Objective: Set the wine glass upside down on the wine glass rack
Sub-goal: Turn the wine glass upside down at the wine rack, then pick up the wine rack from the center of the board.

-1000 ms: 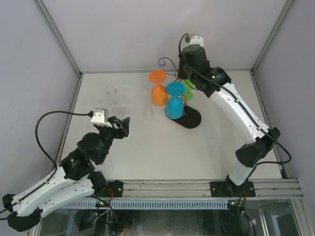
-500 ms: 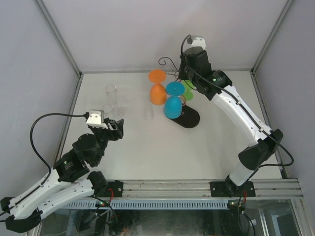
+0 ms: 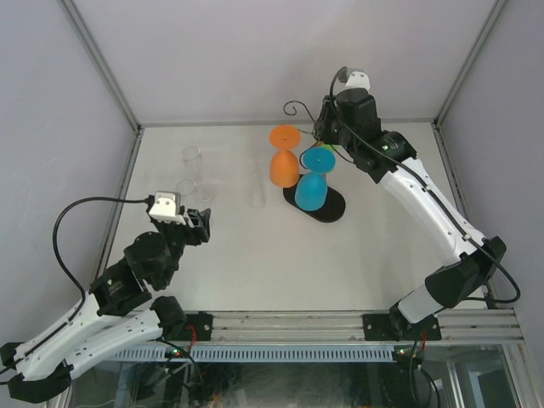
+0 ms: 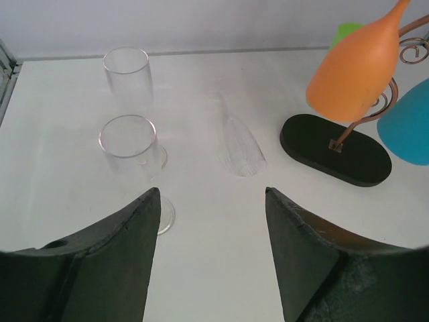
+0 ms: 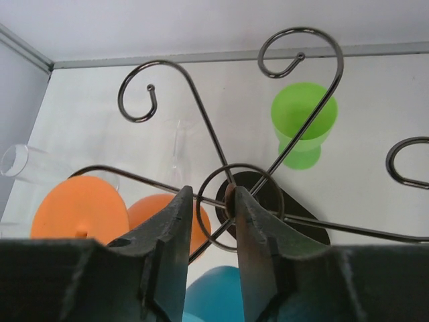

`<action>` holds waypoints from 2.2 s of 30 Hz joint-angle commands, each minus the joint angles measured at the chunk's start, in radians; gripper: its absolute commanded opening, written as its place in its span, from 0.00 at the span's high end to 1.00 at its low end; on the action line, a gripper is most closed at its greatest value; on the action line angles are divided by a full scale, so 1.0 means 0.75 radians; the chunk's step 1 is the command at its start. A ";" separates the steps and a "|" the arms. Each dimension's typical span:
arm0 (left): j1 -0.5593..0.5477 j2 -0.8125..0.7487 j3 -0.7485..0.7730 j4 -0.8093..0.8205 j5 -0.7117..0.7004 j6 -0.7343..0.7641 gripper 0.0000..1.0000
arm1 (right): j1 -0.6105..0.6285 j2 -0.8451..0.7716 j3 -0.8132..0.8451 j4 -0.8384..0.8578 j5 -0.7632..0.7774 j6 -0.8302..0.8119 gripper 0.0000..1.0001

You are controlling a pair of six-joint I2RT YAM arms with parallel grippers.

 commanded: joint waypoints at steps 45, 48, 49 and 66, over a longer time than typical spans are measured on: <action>0.007 0.017 0.044 -0.070 -0.014 0.036 0.23 | -0.970 0.056 -1.260 2.073 -1.015 -0.108 0.06; 0.009 0.027 0.044 -0.070 -0.006 0.035 0.23 | -0.947 0.161 -1.248 2.150 -1.120 -0.273 0.06; 0.009 0.029 0.044 -0.072 -0.006 0.034 0.23 | -0.936 0.186 -1.238 2.141 -1.158 -0.357 0.06; 0.026 0.044 0.026 -0.058 0.024 0.039 0.22 | -0.825 0.540 -0.985 2.259 -1.668 -0.628 0.04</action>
